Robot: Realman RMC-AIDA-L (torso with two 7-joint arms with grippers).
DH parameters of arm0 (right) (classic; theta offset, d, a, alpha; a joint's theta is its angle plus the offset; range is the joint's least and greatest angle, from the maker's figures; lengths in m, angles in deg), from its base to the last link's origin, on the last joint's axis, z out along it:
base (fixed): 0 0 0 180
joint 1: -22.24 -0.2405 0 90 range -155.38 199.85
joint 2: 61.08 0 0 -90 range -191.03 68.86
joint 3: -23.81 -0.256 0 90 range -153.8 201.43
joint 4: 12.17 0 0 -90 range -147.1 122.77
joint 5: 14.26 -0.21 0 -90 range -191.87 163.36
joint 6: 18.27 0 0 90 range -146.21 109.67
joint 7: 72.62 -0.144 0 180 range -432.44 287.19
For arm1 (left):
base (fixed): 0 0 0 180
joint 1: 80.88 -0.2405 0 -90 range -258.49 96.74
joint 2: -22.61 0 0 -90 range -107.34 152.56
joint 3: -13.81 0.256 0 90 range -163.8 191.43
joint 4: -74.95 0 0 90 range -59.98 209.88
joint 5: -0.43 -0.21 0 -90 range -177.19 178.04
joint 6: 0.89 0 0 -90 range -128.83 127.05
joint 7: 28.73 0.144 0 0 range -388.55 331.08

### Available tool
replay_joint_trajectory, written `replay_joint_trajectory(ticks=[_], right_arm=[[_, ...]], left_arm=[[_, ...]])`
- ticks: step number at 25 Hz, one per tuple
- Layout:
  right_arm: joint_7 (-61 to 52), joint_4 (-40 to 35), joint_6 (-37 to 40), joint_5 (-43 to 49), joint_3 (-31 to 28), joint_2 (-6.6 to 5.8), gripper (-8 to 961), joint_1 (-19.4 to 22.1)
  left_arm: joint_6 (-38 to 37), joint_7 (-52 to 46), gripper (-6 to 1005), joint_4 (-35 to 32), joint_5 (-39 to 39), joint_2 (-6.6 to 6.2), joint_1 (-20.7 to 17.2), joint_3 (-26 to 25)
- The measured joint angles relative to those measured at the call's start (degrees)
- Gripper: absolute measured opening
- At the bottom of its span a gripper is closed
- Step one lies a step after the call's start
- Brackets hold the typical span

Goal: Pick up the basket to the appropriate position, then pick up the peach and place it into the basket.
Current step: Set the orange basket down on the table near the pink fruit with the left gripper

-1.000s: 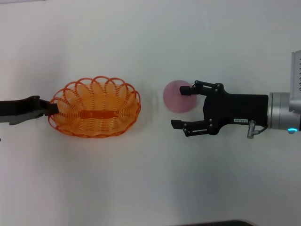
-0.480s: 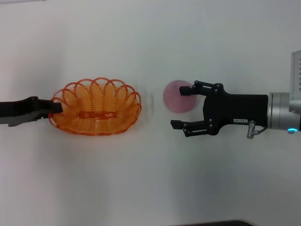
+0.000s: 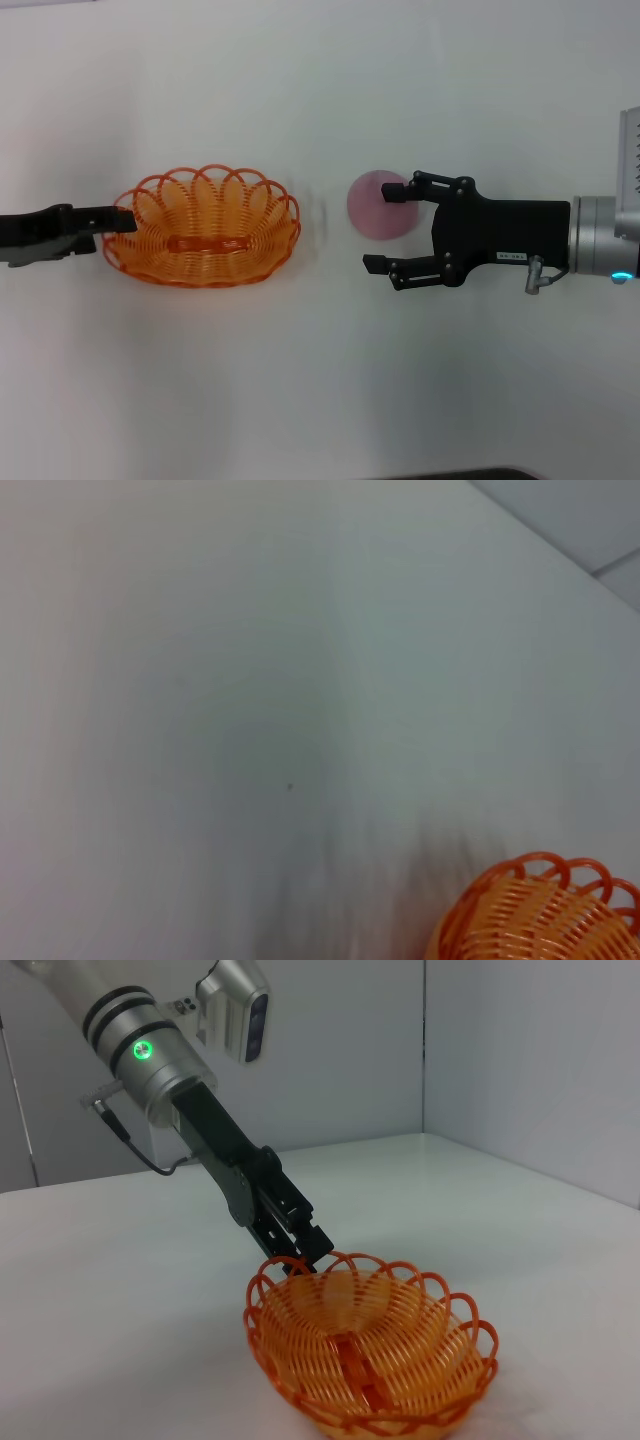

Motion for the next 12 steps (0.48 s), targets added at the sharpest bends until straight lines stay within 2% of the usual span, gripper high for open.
replay_joint_trajectory(ticks=[4, 9, 12], right_arm=[[0.0, 0.0, -0.1, 0.0, 0.0, 0.0, 945, 0.0], [0.0, 0.0, -0.4, 0.0, 0.0, 0.0, 945, -0.1], [0.0, 0.0, -0.4, 0.0, 0.0, 0.0, 945, -0.1]], left_arm=[[0.1, 2.5, 838, -0.2, 0.5, -0.04, -0.1, -0.1], [-0.4, 12.5, 841, -0.3, 5.4, -0.05, -1.4, -0.5], [-1.4, 21.7, 842, -0.3, 10.6, -0.38, -3.2, -0.8]])
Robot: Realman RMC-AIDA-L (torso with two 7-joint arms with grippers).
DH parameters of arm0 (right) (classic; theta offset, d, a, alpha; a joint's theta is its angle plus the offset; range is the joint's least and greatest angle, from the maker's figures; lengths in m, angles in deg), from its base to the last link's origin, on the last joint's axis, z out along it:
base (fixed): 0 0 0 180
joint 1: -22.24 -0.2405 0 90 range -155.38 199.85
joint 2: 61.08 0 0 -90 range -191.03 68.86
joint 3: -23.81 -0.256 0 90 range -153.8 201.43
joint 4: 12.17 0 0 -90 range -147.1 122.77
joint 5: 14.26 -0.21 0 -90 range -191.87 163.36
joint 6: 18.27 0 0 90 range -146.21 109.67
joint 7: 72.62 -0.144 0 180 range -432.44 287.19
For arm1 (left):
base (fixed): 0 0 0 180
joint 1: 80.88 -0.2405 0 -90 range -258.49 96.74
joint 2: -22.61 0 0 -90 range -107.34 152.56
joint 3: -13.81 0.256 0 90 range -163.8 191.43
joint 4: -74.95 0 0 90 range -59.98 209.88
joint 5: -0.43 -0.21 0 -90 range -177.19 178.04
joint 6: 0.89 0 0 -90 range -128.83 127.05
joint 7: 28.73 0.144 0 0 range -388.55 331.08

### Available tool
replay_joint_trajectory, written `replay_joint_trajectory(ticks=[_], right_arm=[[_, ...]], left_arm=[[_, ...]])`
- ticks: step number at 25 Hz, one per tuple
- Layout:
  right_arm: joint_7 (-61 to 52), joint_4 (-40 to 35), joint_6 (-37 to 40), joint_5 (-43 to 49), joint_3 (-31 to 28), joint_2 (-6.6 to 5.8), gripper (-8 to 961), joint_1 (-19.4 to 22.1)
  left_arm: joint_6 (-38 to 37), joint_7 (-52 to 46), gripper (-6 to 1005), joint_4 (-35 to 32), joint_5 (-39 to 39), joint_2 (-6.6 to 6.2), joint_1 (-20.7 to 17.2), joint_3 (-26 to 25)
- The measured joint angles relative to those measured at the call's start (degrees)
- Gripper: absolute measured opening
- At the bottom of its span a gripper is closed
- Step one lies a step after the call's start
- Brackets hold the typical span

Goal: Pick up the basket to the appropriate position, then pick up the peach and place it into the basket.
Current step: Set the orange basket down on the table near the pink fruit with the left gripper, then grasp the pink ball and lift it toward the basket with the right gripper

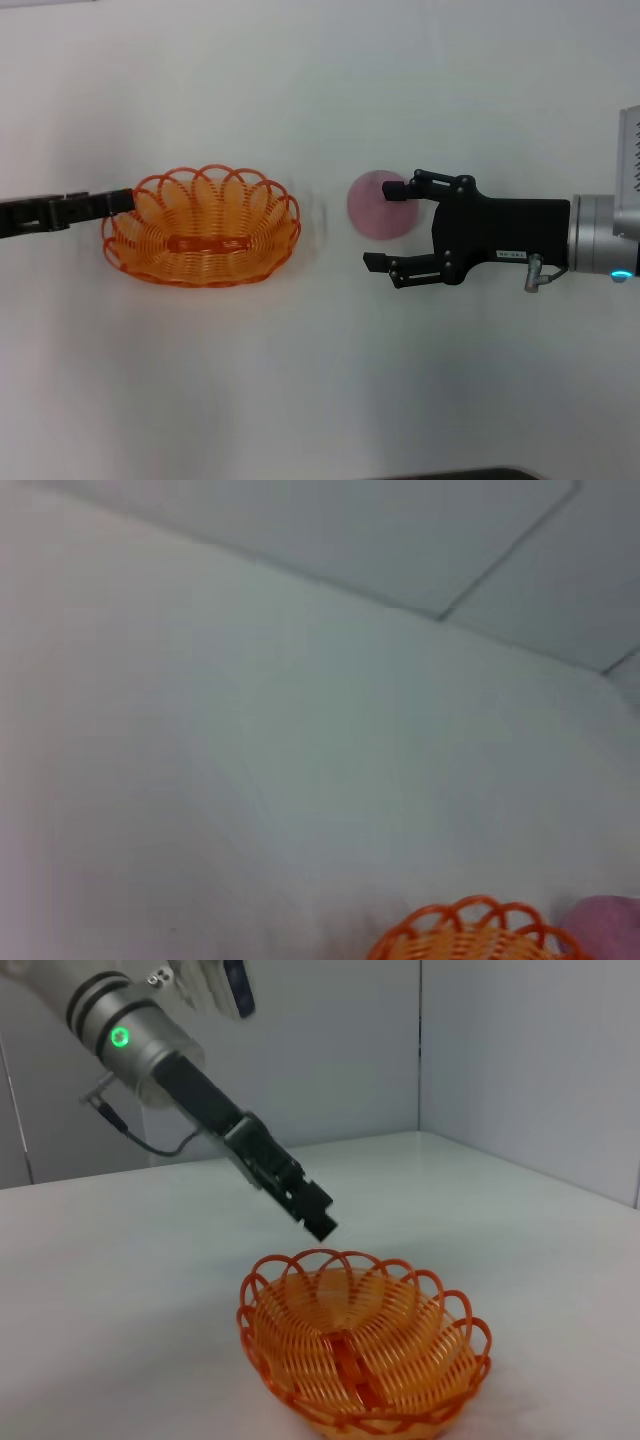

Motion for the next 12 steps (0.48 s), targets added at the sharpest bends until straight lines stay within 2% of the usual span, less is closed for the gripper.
replay_joint_trajectory(ticks=[6, 12], right_arm=[[0.2, 0.0, -0.1, -0.5, 0.0, 0.0, 946, -0.1], [0.3, 0.0, -0.2, -0.5, 0.0, 0.0, 946, -0.5]], left_arm=[[-2.9, 16.1, 844, 1.2, 2.8, -0.56, -0.9, -0.3], [-3.5, 21.9, 843, 3.1, 3.7, -0.95, -0.4, -1.5]])
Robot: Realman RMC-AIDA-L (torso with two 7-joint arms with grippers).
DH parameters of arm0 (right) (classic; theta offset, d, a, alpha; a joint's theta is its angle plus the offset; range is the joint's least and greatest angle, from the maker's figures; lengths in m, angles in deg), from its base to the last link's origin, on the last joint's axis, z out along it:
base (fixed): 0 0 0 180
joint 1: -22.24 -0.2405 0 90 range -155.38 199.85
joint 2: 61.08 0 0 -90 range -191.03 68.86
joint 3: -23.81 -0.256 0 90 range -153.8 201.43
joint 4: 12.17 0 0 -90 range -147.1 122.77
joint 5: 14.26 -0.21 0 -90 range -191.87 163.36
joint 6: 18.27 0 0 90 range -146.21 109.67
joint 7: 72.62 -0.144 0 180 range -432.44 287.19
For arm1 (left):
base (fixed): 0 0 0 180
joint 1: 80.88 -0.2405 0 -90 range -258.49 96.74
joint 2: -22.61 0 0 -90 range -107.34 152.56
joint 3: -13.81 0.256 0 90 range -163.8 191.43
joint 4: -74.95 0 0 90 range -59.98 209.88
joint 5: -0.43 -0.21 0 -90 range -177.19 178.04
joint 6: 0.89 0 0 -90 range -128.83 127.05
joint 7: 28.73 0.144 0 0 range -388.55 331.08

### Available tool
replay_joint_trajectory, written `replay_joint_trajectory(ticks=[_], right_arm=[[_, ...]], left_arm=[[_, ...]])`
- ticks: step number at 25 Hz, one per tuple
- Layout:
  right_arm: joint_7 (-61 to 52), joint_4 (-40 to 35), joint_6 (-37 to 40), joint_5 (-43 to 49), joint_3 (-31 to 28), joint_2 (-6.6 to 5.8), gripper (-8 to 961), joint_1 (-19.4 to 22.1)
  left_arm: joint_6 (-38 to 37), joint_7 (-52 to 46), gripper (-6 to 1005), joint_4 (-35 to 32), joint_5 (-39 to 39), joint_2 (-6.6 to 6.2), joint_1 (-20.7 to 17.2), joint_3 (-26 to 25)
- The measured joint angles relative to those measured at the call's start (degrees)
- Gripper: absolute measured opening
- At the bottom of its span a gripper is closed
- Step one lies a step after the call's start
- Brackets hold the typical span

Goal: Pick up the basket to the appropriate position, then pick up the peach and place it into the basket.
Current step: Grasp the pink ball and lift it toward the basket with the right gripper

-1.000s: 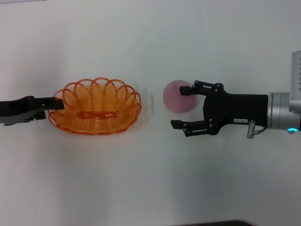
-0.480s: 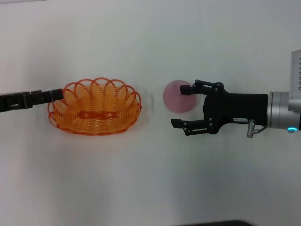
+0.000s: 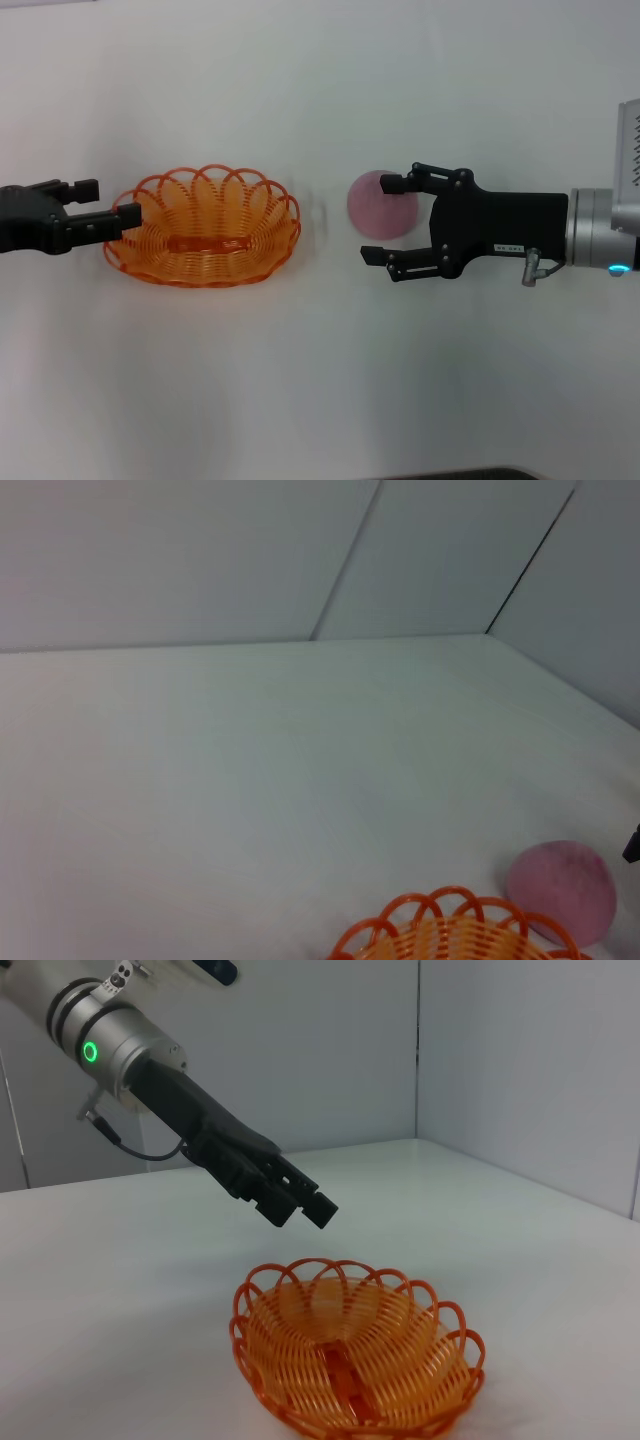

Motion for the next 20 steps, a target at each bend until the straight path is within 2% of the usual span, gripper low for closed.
replay_joint_trajectory(ticks=[8, 14, 20], right_arm=[[0.2, 0.1, -0.1, 0.0, 0.0, 0.0, 946, -0.2], [0.2, 0.2, -0.1, 0.0, 0.0, 0.0, 945, -0.3], [0.3, 0.2, -0.1, 0.0, 0.0, 0.0, 945, -0.3]], left_arm=[[-2.1, 5.6, 843, 0.3, 0.9, -0.03, -0.2, 0.0], [-2.8, 18.4, 844, 1.0, 2.9, 1.1, -3.0, -0.2], [-3.3, 27.0, 844, 2.5, 6.1, 1.33, -5.7, -0.6]])
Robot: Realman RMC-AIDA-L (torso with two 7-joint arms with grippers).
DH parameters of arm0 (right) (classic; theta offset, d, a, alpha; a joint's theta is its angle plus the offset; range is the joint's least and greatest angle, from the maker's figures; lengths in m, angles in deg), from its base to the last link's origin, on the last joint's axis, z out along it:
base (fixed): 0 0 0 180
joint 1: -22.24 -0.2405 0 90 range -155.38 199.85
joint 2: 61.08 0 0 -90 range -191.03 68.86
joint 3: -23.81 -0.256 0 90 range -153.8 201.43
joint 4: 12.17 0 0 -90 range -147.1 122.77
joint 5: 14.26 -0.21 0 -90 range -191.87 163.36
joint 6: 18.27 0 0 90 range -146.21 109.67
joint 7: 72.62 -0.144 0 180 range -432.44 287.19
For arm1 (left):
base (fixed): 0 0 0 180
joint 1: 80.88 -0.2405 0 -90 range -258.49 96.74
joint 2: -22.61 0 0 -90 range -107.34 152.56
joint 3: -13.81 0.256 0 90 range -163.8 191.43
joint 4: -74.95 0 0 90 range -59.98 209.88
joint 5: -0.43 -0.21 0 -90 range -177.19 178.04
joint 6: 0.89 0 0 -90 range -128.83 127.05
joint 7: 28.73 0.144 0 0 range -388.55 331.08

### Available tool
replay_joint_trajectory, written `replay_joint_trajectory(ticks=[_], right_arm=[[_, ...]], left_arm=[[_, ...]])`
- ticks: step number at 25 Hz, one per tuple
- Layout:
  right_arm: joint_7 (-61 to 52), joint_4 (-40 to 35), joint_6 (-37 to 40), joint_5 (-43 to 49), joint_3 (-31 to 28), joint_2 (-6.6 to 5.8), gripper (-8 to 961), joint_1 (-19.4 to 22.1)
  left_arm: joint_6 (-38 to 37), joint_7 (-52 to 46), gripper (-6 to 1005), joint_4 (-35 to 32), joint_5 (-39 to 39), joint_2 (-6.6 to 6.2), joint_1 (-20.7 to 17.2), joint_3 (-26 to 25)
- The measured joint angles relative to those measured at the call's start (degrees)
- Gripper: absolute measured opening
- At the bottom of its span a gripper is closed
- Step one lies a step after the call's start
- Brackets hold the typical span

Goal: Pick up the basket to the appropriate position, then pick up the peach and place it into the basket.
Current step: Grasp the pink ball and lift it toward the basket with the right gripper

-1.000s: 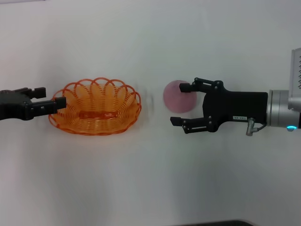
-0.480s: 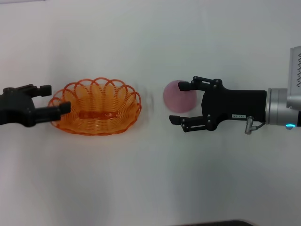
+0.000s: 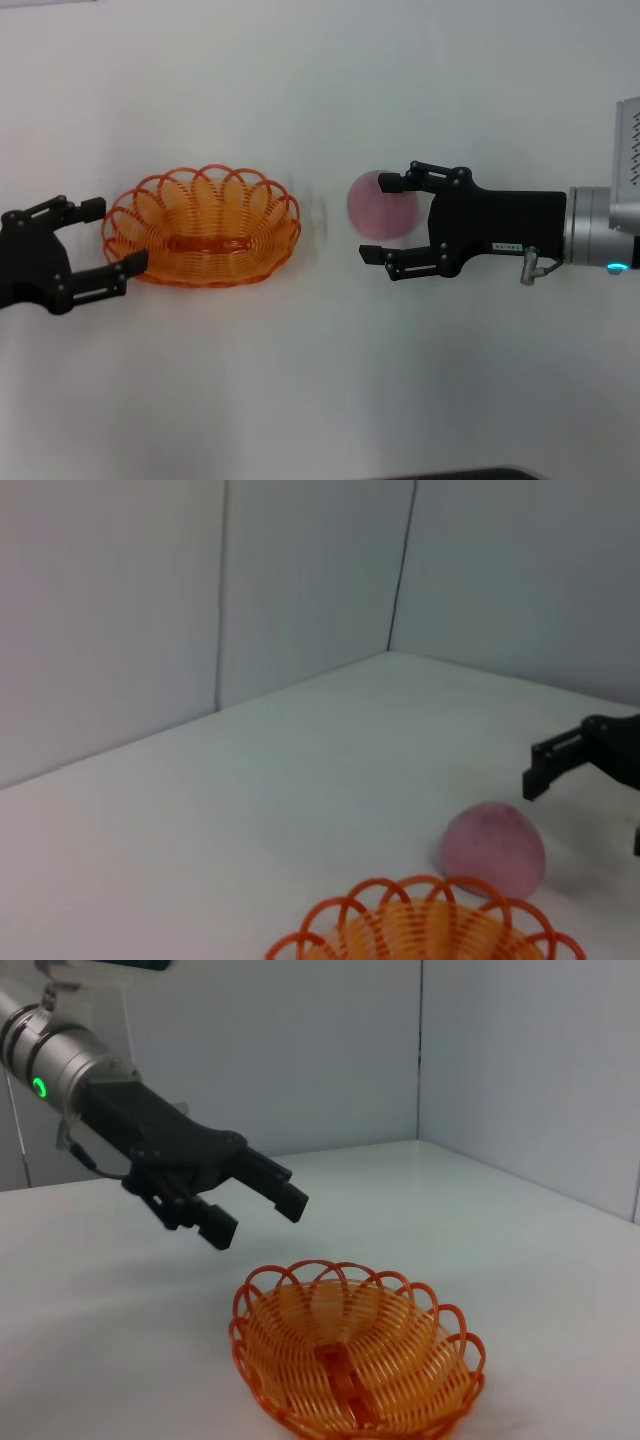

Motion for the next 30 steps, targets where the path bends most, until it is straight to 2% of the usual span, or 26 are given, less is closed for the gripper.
replay_joint_trajectory(ticks=[5, 15, 23, 30], right_arm=[[0.0, 0.0, -0.2, 0.0, 0.0, 0.0, 945, 0.0], [0.0, 0.0, -0.6, 0.0, 0.0, 0.09, 946, -0.1], [0.0, 0.1, -0.8, 0.0, 0.0, 0.09, 946, -0.1], [-0.4, 0.5, -1.2, 0.0, 0.0, 0.06, 946, -0.1]], left_arm=[[-0.3, 5.3, 844, 2.2, 0.2, 0.03, -1.2, -0.8], [0.4, 6.0, 836, 3.0, -1.0, -0.04, -2.6, -1.1], [0.1, 10.3, 833, 6.1, -2.2, 0.02, -5.0, -5.5], [-0.1, 11.9, 834, 7.6, -2.3, 0.05, -5.0, -6.3]])
